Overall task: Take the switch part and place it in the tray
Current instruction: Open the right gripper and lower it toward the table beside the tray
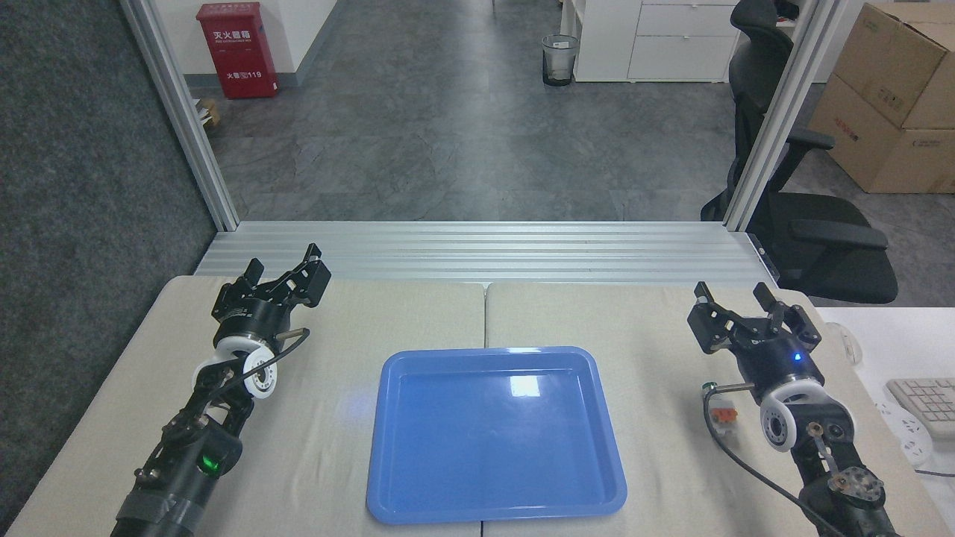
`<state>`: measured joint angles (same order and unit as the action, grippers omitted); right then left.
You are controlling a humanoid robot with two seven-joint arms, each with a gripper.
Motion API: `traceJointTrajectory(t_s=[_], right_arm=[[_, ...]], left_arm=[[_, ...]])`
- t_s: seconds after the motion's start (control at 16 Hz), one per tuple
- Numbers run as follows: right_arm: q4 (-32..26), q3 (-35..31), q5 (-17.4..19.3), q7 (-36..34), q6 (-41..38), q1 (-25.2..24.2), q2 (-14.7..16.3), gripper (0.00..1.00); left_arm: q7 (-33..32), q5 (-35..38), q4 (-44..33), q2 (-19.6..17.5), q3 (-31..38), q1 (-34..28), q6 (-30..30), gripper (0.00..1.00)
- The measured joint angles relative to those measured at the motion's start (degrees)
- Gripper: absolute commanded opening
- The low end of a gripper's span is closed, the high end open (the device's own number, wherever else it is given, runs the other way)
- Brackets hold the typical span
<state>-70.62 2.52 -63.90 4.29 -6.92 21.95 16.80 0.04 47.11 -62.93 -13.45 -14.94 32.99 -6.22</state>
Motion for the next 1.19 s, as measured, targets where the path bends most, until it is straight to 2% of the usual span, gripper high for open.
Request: traceJointTrajectory(t_s=[0.5,1.19], right_arm=[[-2.0,0.5,0.3,0.4,0.2,3.0,-1.8,0.95],[-3.0,0.8,0.3,0.4,-0.2,4.7,-2.1,0.95]], left_arm=[[0.0,0.0,0.0,0.0,0.0,0.0,-0.1,1.00],[0.0,0.0,0.0,0.0,0.0,0.1,-0.1,1.00]])
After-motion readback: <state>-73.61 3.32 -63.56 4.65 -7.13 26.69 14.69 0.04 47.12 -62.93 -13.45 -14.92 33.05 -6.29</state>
